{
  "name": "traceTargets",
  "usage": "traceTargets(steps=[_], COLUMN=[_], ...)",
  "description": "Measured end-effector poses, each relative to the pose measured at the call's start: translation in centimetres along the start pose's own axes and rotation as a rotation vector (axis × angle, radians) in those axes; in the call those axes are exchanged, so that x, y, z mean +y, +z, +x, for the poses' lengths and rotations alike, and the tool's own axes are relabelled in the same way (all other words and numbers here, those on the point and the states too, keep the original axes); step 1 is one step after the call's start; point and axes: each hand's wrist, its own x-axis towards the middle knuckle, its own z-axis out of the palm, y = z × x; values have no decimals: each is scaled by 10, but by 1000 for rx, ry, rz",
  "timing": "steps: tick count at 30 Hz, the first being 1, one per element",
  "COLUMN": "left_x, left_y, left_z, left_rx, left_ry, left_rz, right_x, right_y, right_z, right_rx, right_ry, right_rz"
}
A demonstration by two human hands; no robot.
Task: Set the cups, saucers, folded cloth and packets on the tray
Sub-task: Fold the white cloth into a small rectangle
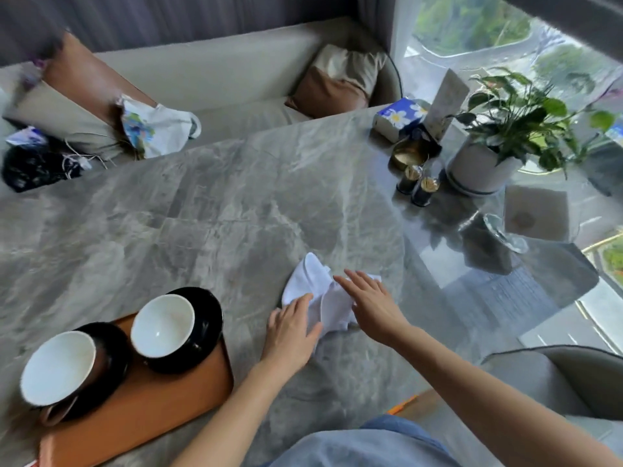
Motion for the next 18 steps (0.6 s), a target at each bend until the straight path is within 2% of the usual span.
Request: traceTargets(steps=[3, 5, 7, 9, 11, 14, 16, 18], left_x=[13, 20, 25, 25, 21, 15, 8, -1], left_y=[8, 10, 8, 2, -5, -21, -31, -38], left_z=[10, 14, 17, 20, 22, 22, 19, 14], left_rx=[-46, 0, 61, 45, -15, -32, -45, -78], left_ry=[-61, -119, -165, -199, -176, -101, -69, -83], left_rz=[-138, -206, -187, -216, -464, -747, -777, -783], right_x=[2, -3, -8, -11, -7, 3, 12, 20], right_y=[-6, -6, -5, -6, -8, -11, -12, -15], right_z=[9, 10, 10, 11, 12, 15, 20, 26], right_rx=[-84, -115, -88, -37, -44, -163, -197, -187], right_ry=[-31, -31, -60, -76, -68, -104, -162, -113], right_rz=[146, 302, 353, 392, 455, 375, 246, 255])
